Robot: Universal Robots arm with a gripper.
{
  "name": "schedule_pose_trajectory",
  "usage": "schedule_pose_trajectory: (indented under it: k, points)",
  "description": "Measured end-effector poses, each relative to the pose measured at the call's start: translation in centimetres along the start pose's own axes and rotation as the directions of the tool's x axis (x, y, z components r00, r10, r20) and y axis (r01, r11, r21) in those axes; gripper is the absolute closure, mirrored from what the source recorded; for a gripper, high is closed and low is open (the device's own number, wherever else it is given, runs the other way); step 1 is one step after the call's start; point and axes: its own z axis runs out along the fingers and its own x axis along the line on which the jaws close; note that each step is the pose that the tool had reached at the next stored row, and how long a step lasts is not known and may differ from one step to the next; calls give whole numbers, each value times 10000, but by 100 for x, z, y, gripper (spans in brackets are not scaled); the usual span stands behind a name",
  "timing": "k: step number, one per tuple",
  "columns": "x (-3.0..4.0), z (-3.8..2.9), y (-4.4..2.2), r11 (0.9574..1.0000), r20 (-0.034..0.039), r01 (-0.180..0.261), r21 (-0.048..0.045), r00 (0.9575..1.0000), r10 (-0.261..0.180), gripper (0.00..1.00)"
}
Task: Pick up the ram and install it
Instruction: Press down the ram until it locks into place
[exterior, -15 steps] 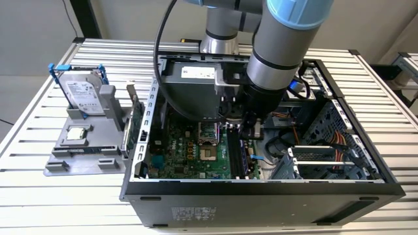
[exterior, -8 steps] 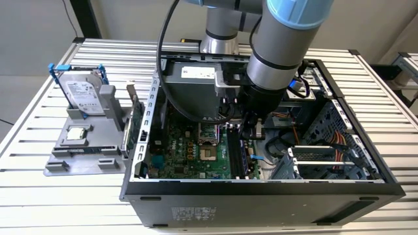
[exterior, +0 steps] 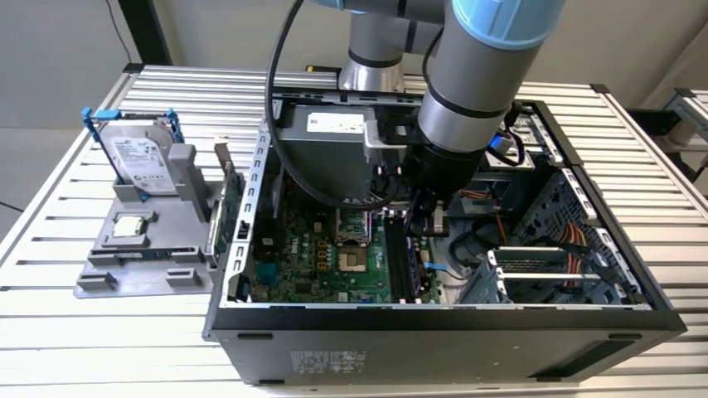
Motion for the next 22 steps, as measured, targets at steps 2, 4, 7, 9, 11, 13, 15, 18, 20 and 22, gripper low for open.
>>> schedule_pose_trajectory:
  k: [2,4,7,9,11,13,15,18,20,22]
  points:
    - [0,0,0,10000,0,1,0,10000,-1,100]
    - [0,0,0,10000,-1,12,0,10000,-12,100]
    - [0,0,-9,9999,-2,130,-2,9999,-130,100]
    - [0,0,-15,9998,-4,199,-3,9998,-199,100]
    - [0,-1,-23,9997,-6,262,-4,9997,-262,100]
    - [0,-1,-30,9995,-8,316,-5,9995,-316,100]
    - [0,-1,-32,9994,-8,347,-5,9994,-347,100]
    - [0,-1,-33,9994,-9,351,-5,9994,-351,100]
    - [0,-1,-35,9994,-9,353,-6,9994,-353,100]
    - [-1,-1,-43,9994,-9,355,-6,9994,-355,100]
